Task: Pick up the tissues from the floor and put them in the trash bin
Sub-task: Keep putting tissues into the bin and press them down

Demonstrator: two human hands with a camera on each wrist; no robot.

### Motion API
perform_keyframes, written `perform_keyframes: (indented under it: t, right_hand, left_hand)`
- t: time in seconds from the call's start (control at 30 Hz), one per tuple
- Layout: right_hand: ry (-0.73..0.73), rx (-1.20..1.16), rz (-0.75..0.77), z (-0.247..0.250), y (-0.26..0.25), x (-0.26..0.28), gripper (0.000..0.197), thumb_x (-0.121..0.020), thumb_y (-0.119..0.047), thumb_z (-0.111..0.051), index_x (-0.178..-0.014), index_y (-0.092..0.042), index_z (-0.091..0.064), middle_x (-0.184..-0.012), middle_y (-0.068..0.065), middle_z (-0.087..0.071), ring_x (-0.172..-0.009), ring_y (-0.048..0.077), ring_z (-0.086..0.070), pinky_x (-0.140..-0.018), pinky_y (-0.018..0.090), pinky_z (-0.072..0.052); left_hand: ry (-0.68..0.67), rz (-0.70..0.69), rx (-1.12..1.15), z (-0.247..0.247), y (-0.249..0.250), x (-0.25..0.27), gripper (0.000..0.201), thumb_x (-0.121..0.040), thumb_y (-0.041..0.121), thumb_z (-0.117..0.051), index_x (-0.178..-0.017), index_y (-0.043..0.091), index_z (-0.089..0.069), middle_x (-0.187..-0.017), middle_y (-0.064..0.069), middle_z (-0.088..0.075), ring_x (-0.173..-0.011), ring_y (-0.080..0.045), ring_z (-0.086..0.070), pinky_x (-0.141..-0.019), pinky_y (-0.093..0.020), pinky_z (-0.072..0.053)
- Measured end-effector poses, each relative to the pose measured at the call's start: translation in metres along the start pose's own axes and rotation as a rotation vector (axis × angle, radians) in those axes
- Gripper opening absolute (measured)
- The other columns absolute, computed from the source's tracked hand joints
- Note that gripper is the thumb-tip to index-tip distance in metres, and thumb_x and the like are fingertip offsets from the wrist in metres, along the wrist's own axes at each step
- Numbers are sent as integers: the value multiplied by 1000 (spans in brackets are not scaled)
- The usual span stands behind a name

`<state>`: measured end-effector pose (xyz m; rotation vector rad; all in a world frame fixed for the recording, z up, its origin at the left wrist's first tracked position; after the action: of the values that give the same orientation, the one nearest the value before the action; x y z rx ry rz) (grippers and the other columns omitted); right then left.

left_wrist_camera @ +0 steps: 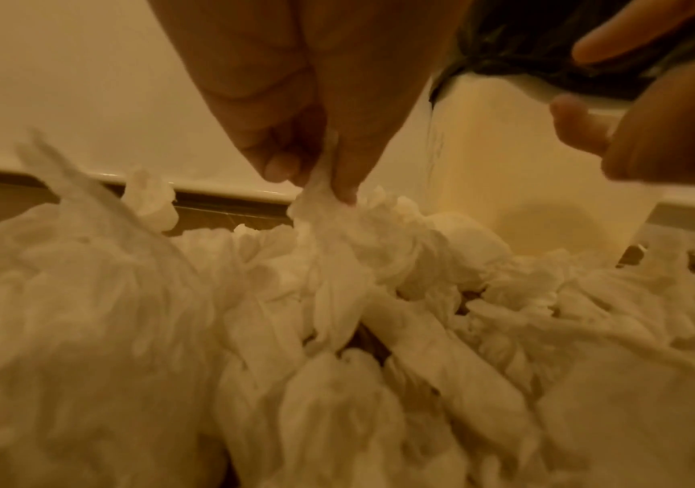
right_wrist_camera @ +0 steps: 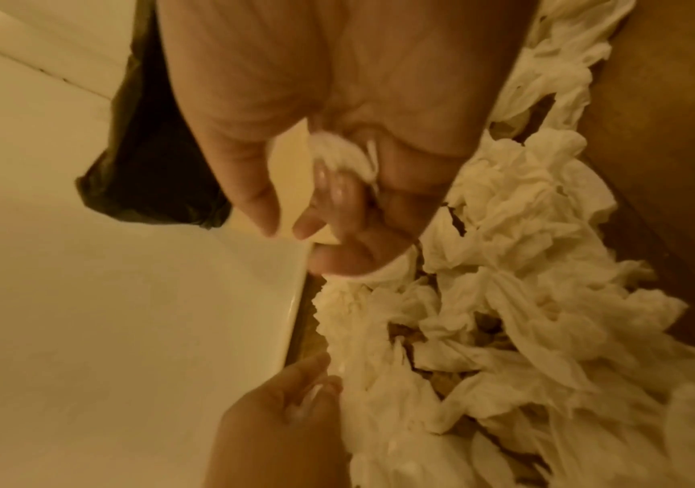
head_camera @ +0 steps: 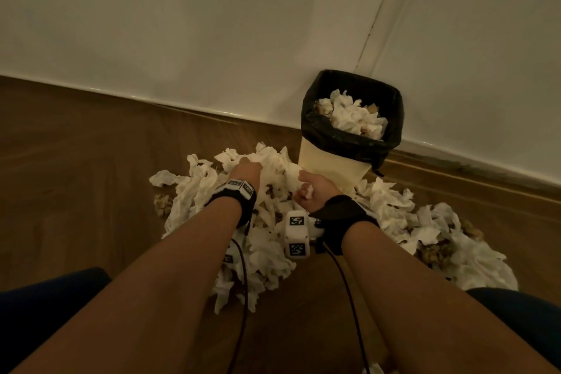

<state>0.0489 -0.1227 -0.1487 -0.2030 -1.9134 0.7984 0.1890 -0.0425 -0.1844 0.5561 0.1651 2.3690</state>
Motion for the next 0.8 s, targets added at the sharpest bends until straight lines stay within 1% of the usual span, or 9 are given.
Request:
perform_keyframes:
  t: [0.03, 0.2, 0.23, 0.3, 0.37, 0.53, 0.63, 0.7, 0.8]
  right_hand:
    - [-27, 12, 14, -2, -2, 3, 32, -97, -5, -42, -128, -9, -48, -86, 5, -44, -71, 16, -43, -87, 32, -48]
    - [-166, 8, 121, -15, -25, 33, 46, -97, 10, -22, -140, 1, -35, -102, 25, -53, -78, 23, -53, -108, 27, -35]
    - [-185, -10, 147, -17, -31, 40, 45, -98, 9, -21, -141, 2, -32, -119, 30, -52, -91, 30, -59, -107, 26, -36]
    - [-216, -55, 216, -23, -45, 60, 41, -101, 1, -24, -142, 2, -26, -135, 32, -44, -100, 30, -63, -77, 19, -52]
    - [-200, -81, 285, -24, -59, 80, 39, -102, -7, -30, -140, 4, -27, -132, 31, -48, -64, 17, -67, -49, 17, -52]
    - [-130, 24, 505, -6, -99, 123, 36, -96, -8, -48, -129, 6, -45, -109, 21, -63, -68, 16, -59, -49, 13, -50]
    - [-65, 73, 623, 16, -121, 137, 31, -95, -5, -51, -123, 8, -53, -88, 10, -60, -66, 13, -54, -51, 15, -49]
    - [1, 64, 656, 34, -132, 139, 30, -94, -1, -49, -121, 11, -53, -97, 11, -58, -69, 14, -53, -62, 19, -51]
    - [44, 73, 673, 54, -143, 140, 24, -92, 2, -53, -116, 6, -56, -95, 9, -57, -69, 17, -54, -73, 26, -52]
  left_hand:
    - [-4, 16, 28, 3, 0, 1, 42, -94, 6, -43, -134, 16, -47, -146, -15, -26, -128, -29, -41, -103, -34, -37]
    - [6, 105, 202, 19, -2, 16, 40, -91, -4, -41, -121, 14, -61, -144, -18, -33, -126, -32, -44, -105, -31, -36]
    - [9, 120, 268, 22, -1, 19, 41, -91, -6, -41, -122, 13, -60, -142, -18, -38, -126, -31, -44, -104, -31, -38]
    - [-33, 127, 410, 27, 1, 27, 40, -92, -4, -41, -127, 10, -53, -137, -18, -46, -123, -33, -47, -102, -35, -41]
    - [-67, 161, 542, 36, 4, 37, 41, -94, -2, -41, -134, 7, -46, -136, -21, -47, -123, -37, -48, -104, -40, -41]
    - [-106, 285, 869, 79, 22, 63, 52, -98, 26, -45, -144, 5, -29, -145, -14, -38, -130, -31, -40, -94, -34, -38]
    - [-72, 285, 1154, 101, 45, 73, 60, -94, 48, -43, -132, 3, -48, -112, -17, -60, -94, -32, -59, -75, -33, -42]
    - [-37, 208, 1263, 113, 62, 76, 47, -94, 22, -53, -135, -1, -44, -97, -17, -58, -65, -21, -48, -61, -27, -41]
    - [-29, 70, 1326, 127, 91, 82, 49, -91, -7, -46, -139, -3, -35, -138, -22, -43, -86, -22, -49, -63, -17, -41]
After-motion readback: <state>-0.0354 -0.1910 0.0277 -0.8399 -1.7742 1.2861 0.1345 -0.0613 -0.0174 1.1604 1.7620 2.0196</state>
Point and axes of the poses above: each hand's wrist, its own x-axis away from the middle knuckle, its own z-axis out of the back of the hand, y = z × x, the point moved 2 cm from there along -x, towards the middle knuckle
